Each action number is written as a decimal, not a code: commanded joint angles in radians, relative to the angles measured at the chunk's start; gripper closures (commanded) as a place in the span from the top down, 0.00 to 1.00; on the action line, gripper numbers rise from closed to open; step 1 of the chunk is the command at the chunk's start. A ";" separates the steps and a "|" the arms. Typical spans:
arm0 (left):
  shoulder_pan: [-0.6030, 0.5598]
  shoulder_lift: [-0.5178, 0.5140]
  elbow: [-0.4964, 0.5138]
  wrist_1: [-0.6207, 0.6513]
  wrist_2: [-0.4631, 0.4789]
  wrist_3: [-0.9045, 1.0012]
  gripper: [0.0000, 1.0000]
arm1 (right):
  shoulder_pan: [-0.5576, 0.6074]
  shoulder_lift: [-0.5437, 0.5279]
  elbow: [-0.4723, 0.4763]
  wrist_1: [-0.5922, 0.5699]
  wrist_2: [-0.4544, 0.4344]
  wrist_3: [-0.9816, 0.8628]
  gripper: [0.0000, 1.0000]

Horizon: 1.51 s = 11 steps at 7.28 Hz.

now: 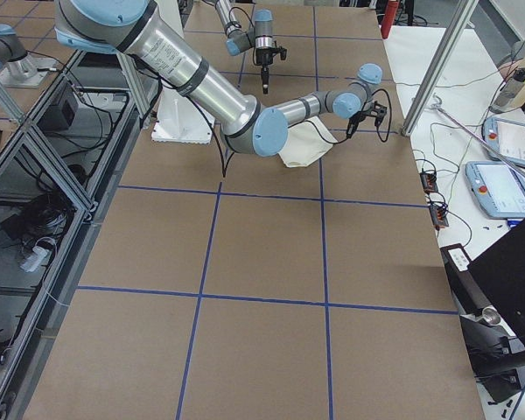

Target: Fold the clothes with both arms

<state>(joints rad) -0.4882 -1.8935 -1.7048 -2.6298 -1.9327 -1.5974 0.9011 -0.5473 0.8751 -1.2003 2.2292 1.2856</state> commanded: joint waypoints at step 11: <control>0.068 -0.247 0.152 0.433 0.118 -0.012 0.00 | 0.105 -0.396 0.585 -0.096 0.076 -0.016 0.00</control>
<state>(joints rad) -0.4426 -2.1482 -1.5726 -2.1977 -1.8171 -1.6128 1.0070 -0.9434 1.4604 -1.2962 2.3056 1.2690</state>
